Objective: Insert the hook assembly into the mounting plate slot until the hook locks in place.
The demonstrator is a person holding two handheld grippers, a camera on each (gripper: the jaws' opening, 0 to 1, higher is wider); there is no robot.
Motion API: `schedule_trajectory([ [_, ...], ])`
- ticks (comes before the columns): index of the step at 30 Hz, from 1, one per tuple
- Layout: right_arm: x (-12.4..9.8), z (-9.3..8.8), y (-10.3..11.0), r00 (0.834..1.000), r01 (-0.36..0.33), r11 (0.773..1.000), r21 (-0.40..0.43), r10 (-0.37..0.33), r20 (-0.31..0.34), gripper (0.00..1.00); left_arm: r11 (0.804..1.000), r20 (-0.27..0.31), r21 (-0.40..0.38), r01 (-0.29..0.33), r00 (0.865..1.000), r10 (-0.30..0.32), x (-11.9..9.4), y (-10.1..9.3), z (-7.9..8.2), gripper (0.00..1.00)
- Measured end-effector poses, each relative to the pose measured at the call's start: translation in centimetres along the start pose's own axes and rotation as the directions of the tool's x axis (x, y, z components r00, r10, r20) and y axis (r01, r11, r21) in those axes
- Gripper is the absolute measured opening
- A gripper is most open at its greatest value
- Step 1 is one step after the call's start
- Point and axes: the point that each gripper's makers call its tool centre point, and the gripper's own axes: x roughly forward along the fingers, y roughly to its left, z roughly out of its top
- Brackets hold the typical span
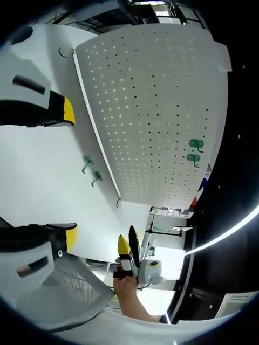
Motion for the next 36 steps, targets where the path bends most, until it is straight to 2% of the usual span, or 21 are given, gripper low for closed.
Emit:
schedule_trajectory([
  [20,-0.1,-1.0,0.7,0.999,-0.027,1.0,0.006,0.027,-0.045,0.63,1.0,-0.006,-0.007,0.005,1.0,-0.005,0.3,0.0,-0.3,0.75],
  [31,-0.1,-1.1,0.6,0.998,-0.027,1.0,0.012,0.028,-0.049,0.63,0.999,-0.004,0.031,0.021,1.0,-0.021,1.3,0.2,1.0,0.74],
  [36,-0.1,-1.2,0.7,0.998,-0.029,1.0,0.01,0.03,-0.053,0.63,0.997,-0.024,0.057,0.044,0.999,-0.043,2.3,0.4,1.4,0.74],
])
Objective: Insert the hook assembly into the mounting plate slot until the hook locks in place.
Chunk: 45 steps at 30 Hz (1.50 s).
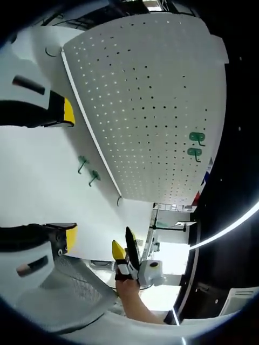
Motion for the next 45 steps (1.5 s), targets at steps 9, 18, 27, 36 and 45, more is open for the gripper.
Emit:
schedule_trajectory([
  [9,0.0,-0.1,0.1,1.0,-0.002,1.0,-0.001,0.002,-0.005,0.63,0.997,-0.029,0.063,0.044,0.999,-0.042,1.6,0.1,0.9,0.74],
  [18,0.0,-0.2,0.1,1.0,-0.004,1.0,0.004,0.004,-0.011,0.62,0.981,-0.102,0.156,0.112,0.99,-0.097,3.9,0.1,1.0,0.75],
  [27,0.0,-0.3,0.2,1.0,-0.006,1.0,0.005,0.006,-0.016,0.62,0.957,-0.171,0.234,0.173,0.976,-0.134,5.9,0.2,0.9,0.74],
  [36,0.0,-0.4,0.1,1.0,-0.008,1.0,0.012,0.008,-0.017,0.62,0.901,-0.278,0.335,0.277,0.942,-0.186,7.6,-0.5,-0.2,0.74],
  [45,0.0,-0.5,0.4,1.0,-0.014,1.0,0.01,0.014,-0.023,0.62,0.869,-0.347,0.359,0.341,0.913,-0.215,9.0,-0.4,-0.8,0.75],
])
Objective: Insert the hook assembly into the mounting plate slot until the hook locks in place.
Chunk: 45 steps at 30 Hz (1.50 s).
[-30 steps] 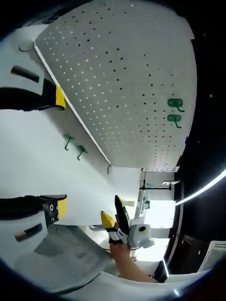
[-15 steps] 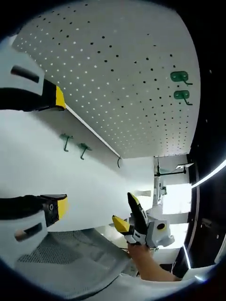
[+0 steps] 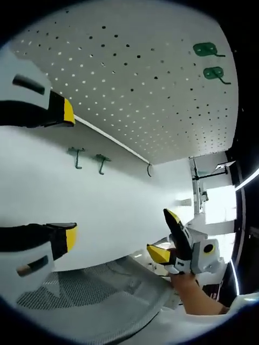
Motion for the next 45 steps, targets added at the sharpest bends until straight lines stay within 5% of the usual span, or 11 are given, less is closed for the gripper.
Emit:
schedule_trajectory([
  [22,-0.3,-0.2,-0.1,1.0,0.001,1.0,-0.004,-0.002,-0.01,0.62,0.993,-0.079,0.054,0.109,0.991,-0.105,2.5,2.4,-0.2,0.74],
  [45,-0.8,-0.8,0.3,0.999,-0.002,1.0,-0.019,0.001,-0.038,0.62,0.971,-0.218,0.056,0.235,0.951,-0.217,6.4,3.1,-1.4,0.75],
])
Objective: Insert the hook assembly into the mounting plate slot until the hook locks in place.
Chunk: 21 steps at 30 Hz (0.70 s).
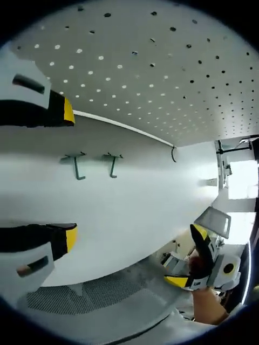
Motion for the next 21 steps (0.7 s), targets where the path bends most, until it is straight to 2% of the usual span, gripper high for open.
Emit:
schedule_trajectory([
  [5,0.1,0.0,0.1,1.0,-0.003,1.0,-0.005,0.003,-0.004,0.62,1.0,-0.029,0.017,0.013,1.0,-0.013,0.8,0.3,0.0,0.74],
  [12,0.0,0.0,-0.1,1.0,0.005,1.0,0.002,-0.005,-0.003,0.62,0.998,-0.095,0.043,0.041,0.995,-0.037,2.3,0.4,-1.3,0.74],
  [21,-0.1,-0.1,-0.2,1.0,0.01,1.0,0.008,-0.01,-0.002,0.62,0.997,-0.122,0.033,0.065,0.991,-0.06,3.6,0.5,-1.7,0.73],
])
